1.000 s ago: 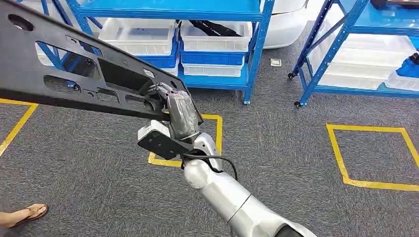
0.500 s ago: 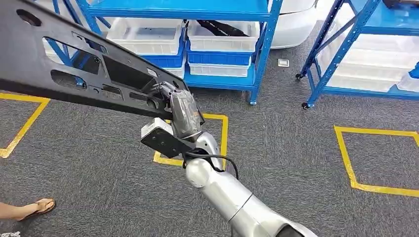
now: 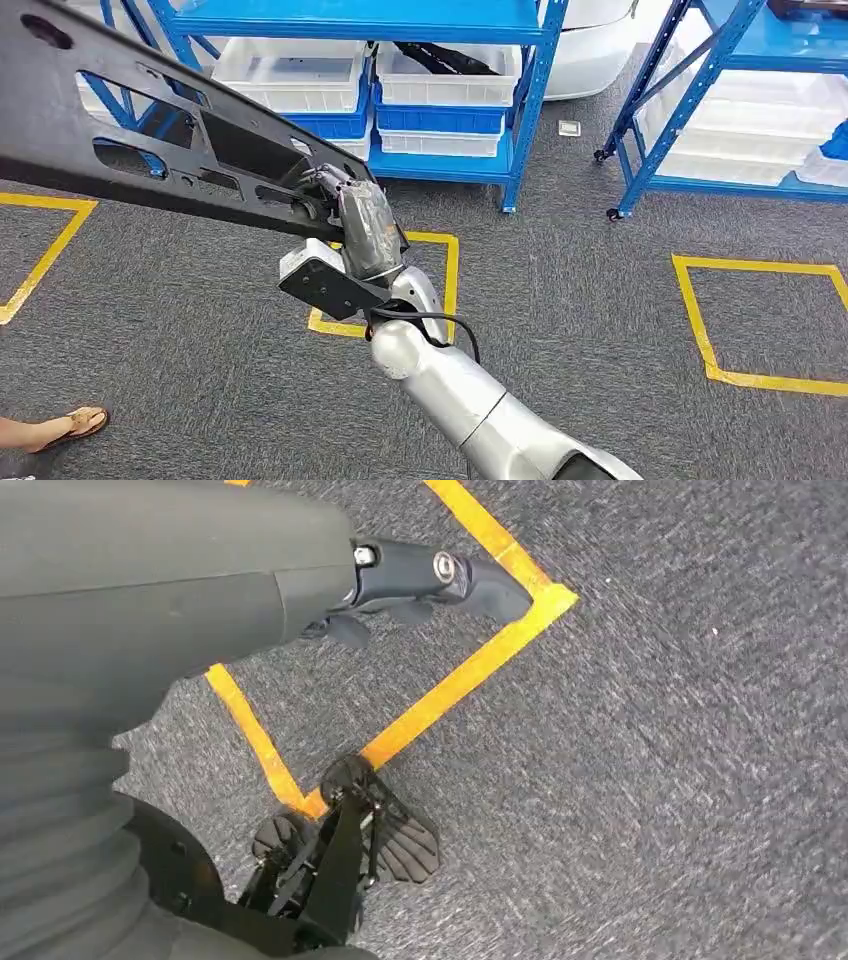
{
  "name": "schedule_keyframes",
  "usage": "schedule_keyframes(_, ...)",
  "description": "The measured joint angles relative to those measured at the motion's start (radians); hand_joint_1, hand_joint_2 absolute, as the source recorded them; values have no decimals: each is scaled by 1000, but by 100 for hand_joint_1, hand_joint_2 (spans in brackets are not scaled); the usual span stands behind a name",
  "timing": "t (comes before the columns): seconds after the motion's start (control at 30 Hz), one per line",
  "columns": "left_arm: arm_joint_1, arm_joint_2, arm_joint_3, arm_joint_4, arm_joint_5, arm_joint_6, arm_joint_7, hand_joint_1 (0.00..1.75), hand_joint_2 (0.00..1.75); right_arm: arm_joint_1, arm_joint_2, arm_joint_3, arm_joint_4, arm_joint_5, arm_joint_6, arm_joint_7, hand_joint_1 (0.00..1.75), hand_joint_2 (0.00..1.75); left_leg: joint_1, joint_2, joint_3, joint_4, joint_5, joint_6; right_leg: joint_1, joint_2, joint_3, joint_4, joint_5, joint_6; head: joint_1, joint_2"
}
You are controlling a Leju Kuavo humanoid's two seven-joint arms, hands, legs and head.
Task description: Take the parts from the cabinet and place them on the table.
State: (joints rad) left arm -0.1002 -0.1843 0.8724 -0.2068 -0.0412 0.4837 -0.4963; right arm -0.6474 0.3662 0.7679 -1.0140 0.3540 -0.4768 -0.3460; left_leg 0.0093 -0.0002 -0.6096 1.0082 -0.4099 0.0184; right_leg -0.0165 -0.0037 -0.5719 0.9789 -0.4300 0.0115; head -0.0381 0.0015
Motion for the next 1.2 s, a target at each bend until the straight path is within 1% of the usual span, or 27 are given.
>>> schedule_keyframes(0.13, 0, 0, 0, 0, 0, 0, 0, 0, 175, 0, 0, 0, 0, 0, 0, 0, 175, 175, 0, 0, 0, -1, 1, 2, 0, 0, 0, -2, 1, 2, 0, 0)
schedule_keyframes(0.17, 0, 0, 0, 0, 0, 0, 0, 0, 175, -2, 0, 0, -1, 0, 0, 0, 175, 175, 9, -1, 13, -24, 13, 16, 6, -1, -7, 4, -4, 9, -2, 0)
schedule_keyframes(0.2, -1, -3, 0, 0, 0, 1, -1, 0, 175, -7, -3, 0, -1, -1, 0, 0, 175, 175, 6, -1, 15, -30, 18, 29, 5, 2, -52, 98, -56, -2, 9, 0)
schedule_keyframes(0.23, -1, -3, 0, 0, 0, 1, -6, 0, 175, 1, -10, 0, 1, -1, -1, 0, 175, 175, 1, -6, 11, -30, 18, 31, 4, 2, -162, 318, -133, -7, 10, 0)
schedule_keyframes(0.27, 0, -3, 0, 0, -1, 4, -16, 0, 175, 10, -13, 0, 2, -1, -1, 0, 175, 175, 0, -12, 11, -28, 18, 30, 3, 2, -136, 258, -94, 9, 10, 0)
schedule_keyframes(0.3, 0, -5, 0, 0, -1, 4, -19, 0, 175, 9, -11, 0, 2, 0, -1, -1, 175, 175, 0, -17, 11, -22, 15, 26, 3, 2, -48, 83, -27, 20, 9, 0)
schedule_keyframes(0.33, 0, -6, 0, 0, -1, 4, -19, 0, 175, 8, -11, 0, 2, 0, -1, -1, 175, 175, -1, -18, 7, -15, 11, 20, 1, 4, -16, 9, -11, 15, 10, 0)
schedule_keyframes(0.4, 0, -5, 0, 0, -1, 2, -22, 0, 175, 10, -8, -1, 1, 0, 0, -1, 175, 175, -6, -21, 1, -7, 6, 8, 3, 4, -9, 11, -6, 5, 8, 0)
schedule_keyframes(0.47, 5, 8, 0, 0, 0, -72, -21, 0, 175, 9, -8, -2, 1, 0, -2, 6, 175, 175, 1, -21, 1, -10, 10, -1, 7, 5, -10, 10, -3, -3, 8, 0)
schedule_keyframes(0.5, 7, 20, -1, 0, 0, -113, -14, 0, 175, 8, -4, -2, 1, -2, -3, 11, 175, 175, 3, -20, -1, -5, 5, -6, -10, 4, -5, 5, 2, -10, 9, 0)
schedule_keyframes(0.53, 8, 24, -1, 0, -3, -115, -7, 0, 175, 8, -2, -2, 1, -2, -4, 13, 175, 175, 6, -16, -7, 16, -12, -12, -9, 5, -3, 5, 2, -15, 7, 0)
schedule_keyframes(0.57, 8, 25, -1, 0, -7, -88, -7, 0, 175, 8, 0, -2, 1, -3, -4, 13, 175, 175, 8, -11, -28, 71, -49, -19, -9, 4, -1, 5, 1, -24, -3, 0)
schedule_keyframes(0.63, 8, 24, -1, 0, -10, -38, -13, 0, 175, 9, -1, -3, 2, -2, -4, 11, 175, 175, 13, -7, -110, 243, -127, -31, -5, 4, -1, 5, 0, -24, -2, 0)
schedule_keyframes(0.67, 9, 21, -1, 0, -10, -22, -18, 0, 175, 12, -2, -5, 4, -1, -2, 10, 175, 175, 14, -5, -140, 300, -142, -34, -3, 3, -1, 5, 0, -24, -2, 0)
schedule_keyframes(0.7, 10, 20, -1, 0, -10, -16, -21, 0, 175, 13, -2, -8, 6, -1, -2, 9, 175, 175, 14, -4, -149, 313, -135, -34, -3, 3, -1, 5, 0, -24, -2, 0)
schedule_keyframes(0.73, 11, 18, -1, 0, -10, -14, -22, 0, 175, 14, -2, -9, 8, 0, 0, 8, 175, 175, 14, -4, -137, 281, -107, -32, -3, 4, 0, 6, -1, -24, -2, 0)
schedule_keyframes(0.83, 10, 15, -1, 0, -11, -13, -22, 0, 175, 12, 0, -10, 8, 1, 5, 3, 175, 175, 13, -2, -6, 19, 18, -15, 0, 5, 5, 5, -2, -24, -3, 0)
schedule_keyframes(0.87, 8, 15, -2, 0, -12, -12, -20, 0, 175, 11, 0, -10, 8, 2, 7, 2, 175, 175, 9, 4, 5, -3, -2, -11, 1, 5, 4, -2, -1, -23, -1, 0)
schedule_keyframes(0.9, 8, 13, -2, 0, -12, -12, -20, 0, 175, 10, 0, -11, 8, 1, 7, 2, 175, 175, -2, 1, 5, -11, 6, -6, 10, 4, 1, 0, 0, -18, 0, 0)
schedule_keyframes(0.97, 8, 13, -2, 0, -13, -8, -16, 0, 175, 12, 0, -11, 8, 2, 9, -1, 175, 175, -5, -3, 4, -8, 2, 6, 5, 3, 3, -5, 0, -8, -2, 0)
schedule_keyframes(1.0, 8, 13, -2, 0, -13, -5, -15, 0, 175, 10, 0, -11, 8, 2, 9, -1, 175, 175, -6, -4, 5, -14, 6, 13, 8, 3, 4, -8, 2, -3, -4, 0)
schedule_keyframes(1.03, 9, 12, -2, 0, -13, -5, -14, 0, 175, 9, 0, -11, 7, 1, 9, -1, 175, 175, 6, -3, 18, -35, 17, 24, 15, 2, -8, -1, -4, 3, -3, 0)
schedule_keyframes(1.07, 9, 11, -2, 0, -14, -3, -13, 0, 175, 8, -2, -12, 7, 2, 9, -1, 175, 175, 1, -4, 23, -41, 20, 27, 12, 4, -17, 28, -21, 1, 1, 0)
schedule_keyframes(1.1, 8, 11, -2, 0, -14, -3, -13, 0, 175, 4, -3, -13, 7, 1, 9, -1, 175, 175, 1, -4, 21, -41, 22, 34, 10, 4, -47, 92, -54, -7, 3, 0)
schedule_keyframes(1.13, 7, 11, -2, 0, -15, -4, -12, 0, 175, 5, -5, -13, 7, 0, 9, -1, 175, 175, 0, -5, 20, -41, 22, 34, 7, 4, -93, 185, -92, -12, 2, 0)
schedule_keyframes(1.17, 8, 10, -3, 0, -15, -4, -12, 0, 175, 9, -7, -13, 8, 1, 9, -1, 175, 175, -1, -6, 19, -41, 22, 34, 7, 4, -136, 270, -121, -14, 3, 0)
schedule_keyframes(1.2, 8, 9, -3, 0, -15, -4, -11, 0, 175, 12, -10, -14, 8, 0, 9, -1, 175, 175, -1, -8, 18, -40, 22, 34, 7, 4, -163, 321, -132, -10, 3, 0)
